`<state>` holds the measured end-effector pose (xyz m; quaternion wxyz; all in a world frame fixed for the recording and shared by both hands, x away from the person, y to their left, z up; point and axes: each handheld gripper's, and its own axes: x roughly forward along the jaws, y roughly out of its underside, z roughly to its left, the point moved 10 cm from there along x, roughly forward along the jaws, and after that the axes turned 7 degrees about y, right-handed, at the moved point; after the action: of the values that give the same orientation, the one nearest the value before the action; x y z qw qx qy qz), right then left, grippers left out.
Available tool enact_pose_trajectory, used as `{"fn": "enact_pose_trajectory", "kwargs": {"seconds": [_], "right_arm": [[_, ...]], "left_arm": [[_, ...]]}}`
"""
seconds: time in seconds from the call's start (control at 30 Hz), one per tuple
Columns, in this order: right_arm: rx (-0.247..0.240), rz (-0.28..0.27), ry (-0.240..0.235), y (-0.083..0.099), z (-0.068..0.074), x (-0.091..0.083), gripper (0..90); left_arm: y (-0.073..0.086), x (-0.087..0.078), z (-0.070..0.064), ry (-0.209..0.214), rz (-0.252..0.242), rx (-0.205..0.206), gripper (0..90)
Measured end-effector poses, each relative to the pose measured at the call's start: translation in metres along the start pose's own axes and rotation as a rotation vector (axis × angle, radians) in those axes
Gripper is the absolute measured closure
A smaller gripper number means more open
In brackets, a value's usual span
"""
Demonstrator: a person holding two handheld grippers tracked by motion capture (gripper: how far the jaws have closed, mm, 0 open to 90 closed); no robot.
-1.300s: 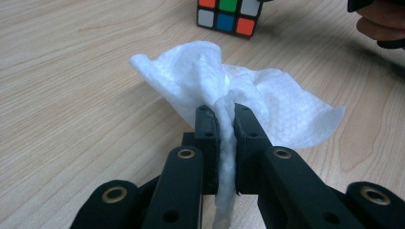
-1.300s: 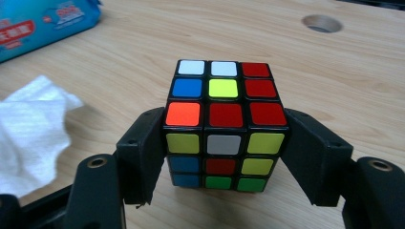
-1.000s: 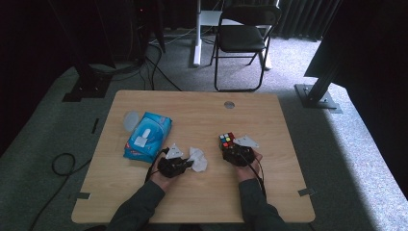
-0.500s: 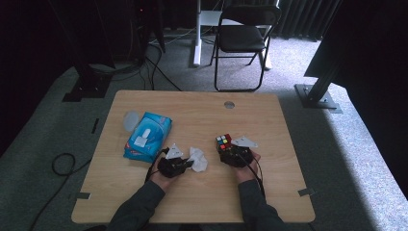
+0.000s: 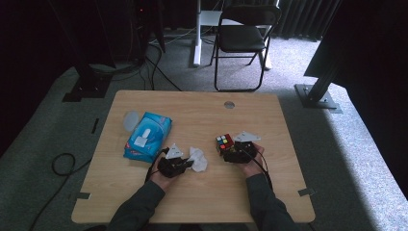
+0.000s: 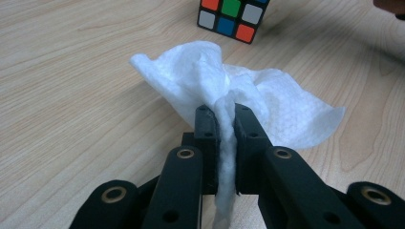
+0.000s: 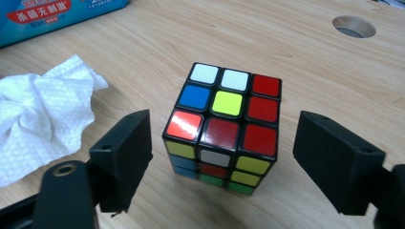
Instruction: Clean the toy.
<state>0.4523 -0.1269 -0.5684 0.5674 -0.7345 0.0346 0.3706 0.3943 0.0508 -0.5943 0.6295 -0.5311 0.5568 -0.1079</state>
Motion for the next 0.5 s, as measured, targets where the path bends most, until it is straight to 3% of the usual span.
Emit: {"fn": "enact_pose_trajectory", "kwargs": {"seconds": [0.4, 0.5], "right_arm": [[-0.054, 0.002, -0.035, -0.0093, -0.0048, 0.0058, 19.5], [-0.063, -0.014, -0.064, -0.0104, -0.0041, 0.0051, 20.0]], "left_arm": [[0.0001, -0.0001, 0.0002, -0.001, -0.001, -0.001, 82.3], [0.0001, -0.0004, 0.0005, 0.000, -0.001, -0.001, 82.3]]}}
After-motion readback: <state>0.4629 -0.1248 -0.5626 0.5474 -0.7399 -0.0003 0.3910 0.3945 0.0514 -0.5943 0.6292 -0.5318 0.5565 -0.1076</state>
